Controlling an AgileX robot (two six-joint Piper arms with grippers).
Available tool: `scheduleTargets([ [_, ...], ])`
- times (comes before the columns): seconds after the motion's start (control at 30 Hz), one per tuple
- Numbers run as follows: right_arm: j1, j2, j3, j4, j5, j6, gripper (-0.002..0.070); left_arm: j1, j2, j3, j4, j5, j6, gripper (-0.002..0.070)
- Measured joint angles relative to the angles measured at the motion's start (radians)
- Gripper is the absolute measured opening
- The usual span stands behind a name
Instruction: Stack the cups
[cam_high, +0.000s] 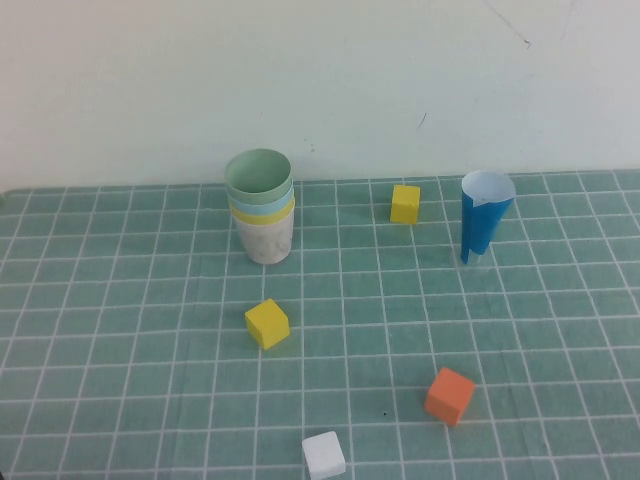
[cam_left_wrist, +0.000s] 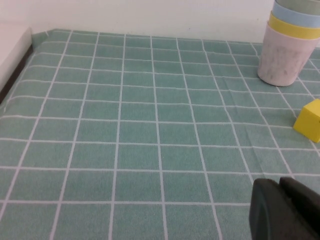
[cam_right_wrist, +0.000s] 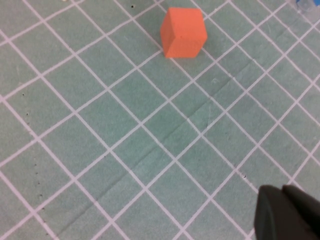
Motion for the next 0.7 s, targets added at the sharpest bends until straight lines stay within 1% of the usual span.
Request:
scheduleTargets([
  [0.57,-0.002,-0.025,0.000,0.000,0.002,0.000,-0.0001,0.000,0.000,0.000,0.000,0.000,0.002,-0.0002],
  [0.63,-0.023,-0.065,0.000,0.000,0.002,-0.023,-0.0001,0.000,0.000,0.000,0.000,0.000,0.002,-0.0001],
  [0.7,-0.078,-0.119,0.002,-0.002,-0.001,-0.040,-0.0001,0.000,0.000,0.000,0.000,0.000,0.002,-0.0001],
])
